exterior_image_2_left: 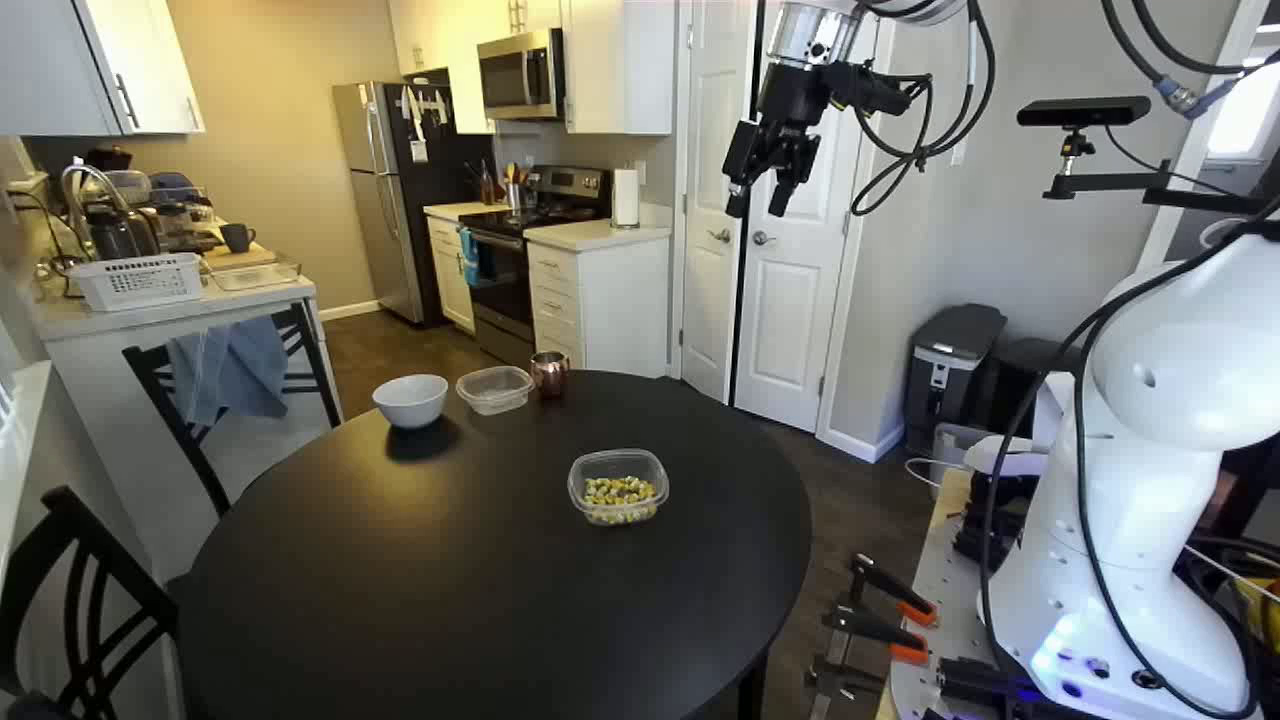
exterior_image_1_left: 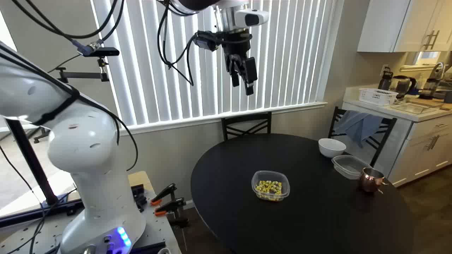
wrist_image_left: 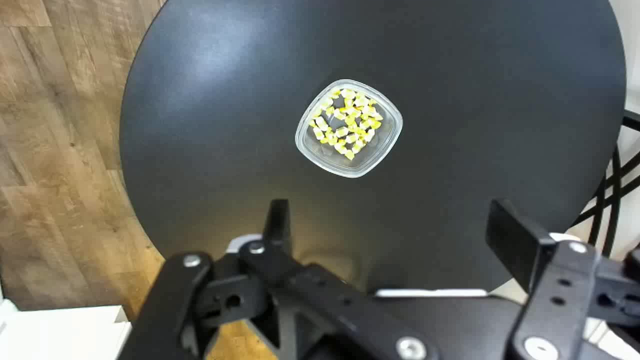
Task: Pour the contents in the clear bowl onto the table.
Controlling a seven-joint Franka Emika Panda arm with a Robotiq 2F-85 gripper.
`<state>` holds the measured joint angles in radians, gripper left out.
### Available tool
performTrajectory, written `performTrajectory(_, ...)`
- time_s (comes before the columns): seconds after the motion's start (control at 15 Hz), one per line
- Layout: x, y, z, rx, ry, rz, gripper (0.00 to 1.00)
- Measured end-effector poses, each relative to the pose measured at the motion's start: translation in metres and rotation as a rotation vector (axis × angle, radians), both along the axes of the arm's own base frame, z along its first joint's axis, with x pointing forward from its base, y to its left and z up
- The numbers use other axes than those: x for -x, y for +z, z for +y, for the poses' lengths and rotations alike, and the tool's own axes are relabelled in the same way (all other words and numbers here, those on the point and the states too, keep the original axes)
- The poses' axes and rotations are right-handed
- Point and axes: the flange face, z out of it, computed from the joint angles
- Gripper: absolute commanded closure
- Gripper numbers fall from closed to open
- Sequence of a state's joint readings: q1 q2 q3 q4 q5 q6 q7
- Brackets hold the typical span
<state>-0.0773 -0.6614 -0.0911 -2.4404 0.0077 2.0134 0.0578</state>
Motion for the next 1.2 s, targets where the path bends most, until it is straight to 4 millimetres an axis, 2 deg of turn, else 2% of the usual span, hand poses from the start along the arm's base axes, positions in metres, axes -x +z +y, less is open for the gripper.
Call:
performTrajectory(0.93, -0.001, 0.000, 0.001, 0.001, 0.002, 0.001, 0.00)
performTrajectory(1.07, -0.013, -0.005, 0.013, 0.004, 0.023, -0.014, 0.00)
performTrajectory(1.2, -0.040, -0.021, 0.038, 0.011, 0.046, -0.030, 0.00)
